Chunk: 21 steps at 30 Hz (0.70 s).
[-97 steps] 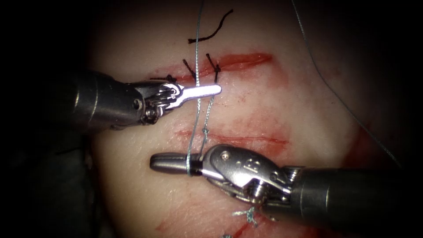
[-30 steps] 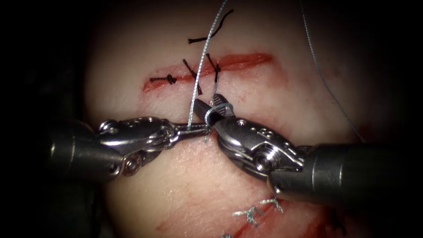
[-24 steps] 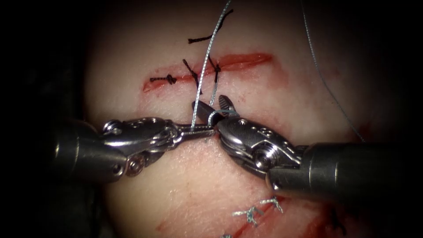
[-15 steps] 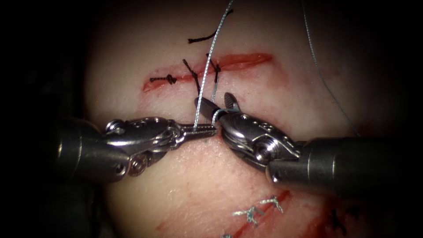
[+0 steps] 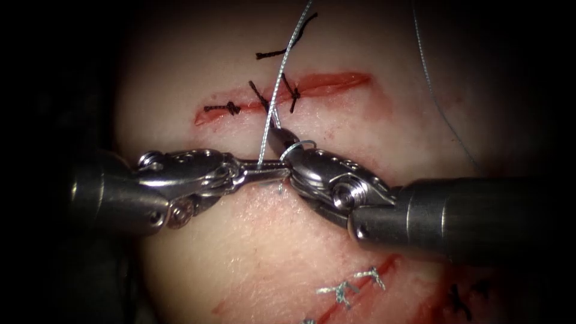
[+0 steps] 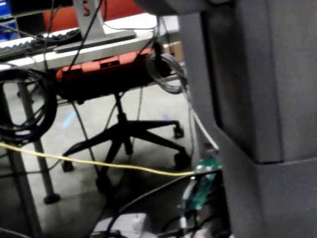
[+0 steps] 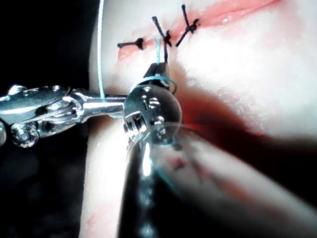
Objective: Wound Closure
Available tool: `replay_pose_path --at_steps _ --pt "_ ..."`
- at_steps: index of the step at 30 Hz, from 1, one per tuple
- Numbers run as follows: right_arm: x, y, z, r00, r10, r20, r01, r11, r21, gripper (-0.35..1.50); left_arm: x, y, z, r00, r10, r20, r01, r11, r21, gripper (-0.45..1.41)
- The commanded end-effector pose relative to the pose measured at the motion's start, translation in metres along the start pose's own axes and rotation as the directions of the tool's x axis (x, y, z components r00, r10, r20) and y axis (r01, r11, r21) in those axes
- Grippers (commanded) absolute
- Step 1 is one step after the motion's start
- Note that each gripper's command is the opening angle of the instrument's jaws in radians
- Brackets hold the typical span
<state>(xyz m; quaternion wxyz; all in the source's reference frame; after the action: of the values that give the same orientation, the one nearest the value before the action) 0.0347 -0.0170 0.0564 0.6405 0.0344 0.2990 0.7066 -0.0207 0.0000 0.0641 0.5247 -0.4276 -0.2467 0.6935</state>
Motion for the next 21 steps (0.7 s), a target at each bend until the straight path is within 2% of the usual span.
replay_pose_path --at_steps 1,2,5,7,9,10,11,12,15,17,18,21 --pt "0.0 -0.0002 -0.0005 1.0 -0.019 -0.018 0.02 1.0 0.024 -0.35 0.0006 -0.0016 0.0001 0.999 0.044 -0.005 -0.043 0.998 0.05 -0.45" --pt "0.0 -0.0002 -0.0005 1.0 -0.019 -0.018 0.02 1.0 0.024 -0.35 0.0006 -0.0016 0.0001 0.999 0.044 -0.005 -0.043 0.998 0.05 -0.45" --pt "0.0004 0.0005 -0.0022 0.996 -0.057 -0.07 0.064 0.992 0.111 -0.35 0.0038 -0.0059 -0.0009 0.993 0.114 0.011 -0.115 0.983 0.145 -0.45" --pt "0.0004 0.0009 -0.0029 0.991 -0.1 -0.093 0.114 0.981 0.157 -0.35 0.0046 -0.0077 -0.0012 0.992 0.123 0.017 -0.124 0.976 0.181 -0.45" --pt "0.0004 0.001 -0.0031 0.99 -0.107 -0.091 0.122 0.976 0.183 -0.35 0.0047 -0.0081 -0.0012 0.992 0.126 0.018 -0.127 0.973 0.191 -0.45" --pt "0.0003 0.0011 -0.0035 0.985 -0.143 -0.094 0.162 0.954 0.254 -0.35 0.0048 -0.0089 -0.001 0.991 0.132 0.015 -0.133 0.967 0.219 -0.45" --pt "0.0002 0.0012 -0.0037 0.984 -0.149 -0.095 0.17 0.946 0.276 -0.35 0.0048 -0.0091 -0.0008 0.991 0.134 0.016 -0.134 0.965 0.224 -0.45" --pt "-0.0002 0.0011 -0.0045 0.977 -0.195 -0.085 0.212 0.916 0.342 -0.35 0.005 -0.0094 -0.0001 0.988 0.151 0.03 -0.153 0.96 0.235 -0.45" --pt "-0.0006 0.0015 -0.0054 0.963 -0.259 -0.074 0.267 0.88 0.394 -0.35 0.0054 -0.0094 0.0006 0.982 0.184 0.045 -0.189 0.949 0.253 -0.45" --pt "-0.0009 0.0025 -0.0061 0.934 -0.35 -0.078 0.346 0.821 0.455 -0.35 0.0061 -0.0094 0.0011 0.976 0.212 0.053 -0.219 0.939 0.264 -0.45" --pt "-0.001 0.0032 -0.0063 0.894 -0.442 -0.072 0.407 0.734 0.543 -0.35 0.0066 -0.0095 0.0015 0.972 0.228 0.057 -0.235 0.933 0.271 -0.45" --pt "-0.0011 0.0041 -0.0062 0.83 -0.546 -0.111 0.489 0.618 0.616 -0.35 0.0073 -0.0097 0.0021 0.964 0.259 0.065 -0.267 0.922 0.28 -0.45"
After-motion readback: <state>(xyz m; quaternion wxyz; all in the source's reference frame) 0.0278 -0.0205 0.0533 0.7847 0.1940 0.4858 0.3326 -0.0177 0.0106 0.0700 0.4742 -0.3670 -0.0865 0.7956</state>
